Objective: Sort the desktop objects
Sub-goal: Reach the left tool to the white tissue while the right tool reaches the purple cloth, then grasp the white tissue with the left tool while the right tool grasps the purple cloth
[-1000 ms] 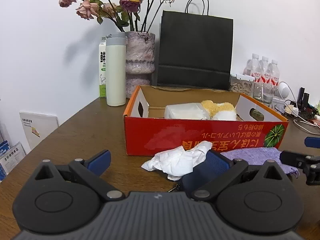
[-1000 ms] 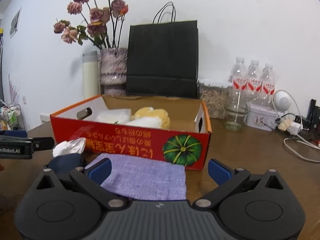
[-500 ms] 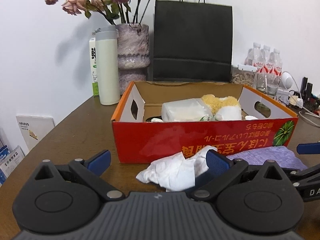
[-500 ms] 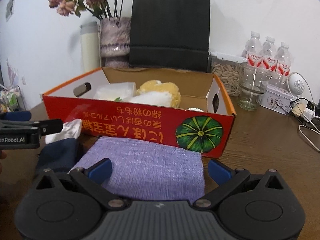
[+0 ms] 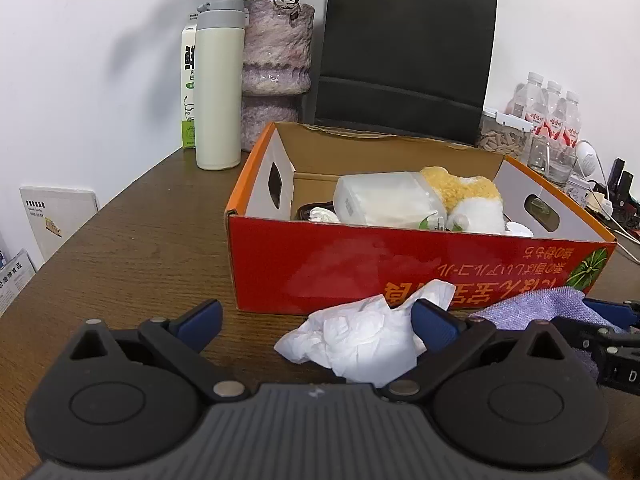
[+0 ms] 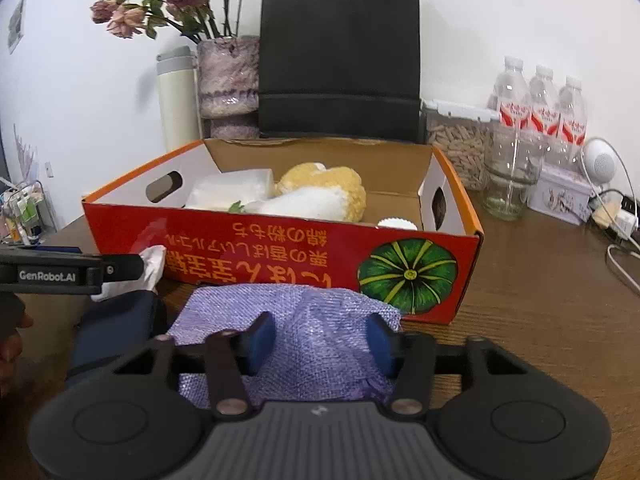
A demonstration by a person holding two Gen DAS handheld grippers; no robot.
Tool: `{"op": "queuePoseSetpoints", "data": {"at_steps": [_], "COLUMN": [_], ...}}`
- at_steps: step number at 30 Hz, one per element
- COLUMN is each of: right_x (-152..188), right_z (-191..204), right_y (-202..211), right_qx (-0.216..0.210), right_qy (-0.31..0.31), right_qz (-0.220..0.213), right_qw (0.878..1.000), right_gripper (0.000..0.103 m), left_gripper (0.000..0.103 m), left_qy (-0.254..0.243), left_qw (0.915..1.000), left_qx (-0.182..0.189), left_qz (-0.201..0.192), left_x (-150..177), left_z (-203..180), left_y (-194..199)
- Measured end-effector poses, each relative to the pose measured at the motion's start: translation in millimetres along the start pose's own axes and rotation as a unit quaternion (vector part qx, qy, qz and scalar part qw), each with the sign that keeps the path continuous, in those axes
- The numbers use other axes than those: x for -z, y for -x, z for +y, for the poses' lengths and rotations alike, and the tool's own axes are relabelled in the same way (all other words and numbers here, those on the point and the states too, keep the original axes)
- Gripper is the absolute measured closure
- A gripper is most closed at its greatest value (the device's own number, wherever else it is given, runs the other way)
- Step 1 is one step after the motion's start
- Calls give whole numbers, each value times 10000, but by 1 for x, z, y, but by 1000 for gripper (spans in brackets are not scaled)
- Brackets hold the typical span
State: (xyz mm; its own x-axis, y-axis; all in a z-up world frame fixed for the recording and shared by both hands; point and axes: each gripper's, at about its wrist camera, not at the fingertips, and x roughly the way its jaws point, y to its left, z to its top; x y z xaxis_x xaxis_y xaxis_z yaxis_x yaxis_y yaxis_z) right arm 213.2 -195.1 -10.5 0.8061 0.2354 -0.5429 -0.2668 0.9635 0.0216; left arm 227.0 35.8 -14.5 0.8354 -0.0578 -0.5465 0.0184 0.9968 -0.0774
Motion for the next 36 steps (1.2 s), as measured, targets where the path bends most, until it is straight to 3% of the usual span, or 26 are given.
{"op": "queuePoseSetpoints", "data": {"at_steps": [2, 5, 8, 12, 19, 21, 36], "right_x": [0, 0, -1, -1, 0, 0, 2], "right_z": [2, 4, 7, 7, 7, 8, 13], "right_y": [4, 8, 11, 13, 21, 26, 68], "right_qx": [-13, -49, -84, -108, -171, -177, -284], "right_qy": [22, 62, 99, 99, 12, 3, -160], "right_qz": [-89, -168, -231, -300, -456, -531, -1134], "right_qw": [10000, 9998, 9996, 9994, 9988, 9984, 9930], "right_gripper": [74, 82, 87, 89, 89, 89, 90], "left_gripper": [4, 5, 13, 30, 66, 71, 75], "left_qy": [-20, -26, -17, 55, 81, 106, 173], "left_qw": [10000, 10000, 9999, 9993, 9993, 9994, 9984], "left_qx": [26, 69, 119, 286, 344, 326, 231], "left_qz": [2, 35, 87, 255, 125, 85, -496], "left_x": [1, 2, 2, 4, 6, 6, 12], "left_z": [-1, -2, -3, -2, -3, -3, -10], "left_y": [1, 1, 0, -3, 6, 10, 55]}}
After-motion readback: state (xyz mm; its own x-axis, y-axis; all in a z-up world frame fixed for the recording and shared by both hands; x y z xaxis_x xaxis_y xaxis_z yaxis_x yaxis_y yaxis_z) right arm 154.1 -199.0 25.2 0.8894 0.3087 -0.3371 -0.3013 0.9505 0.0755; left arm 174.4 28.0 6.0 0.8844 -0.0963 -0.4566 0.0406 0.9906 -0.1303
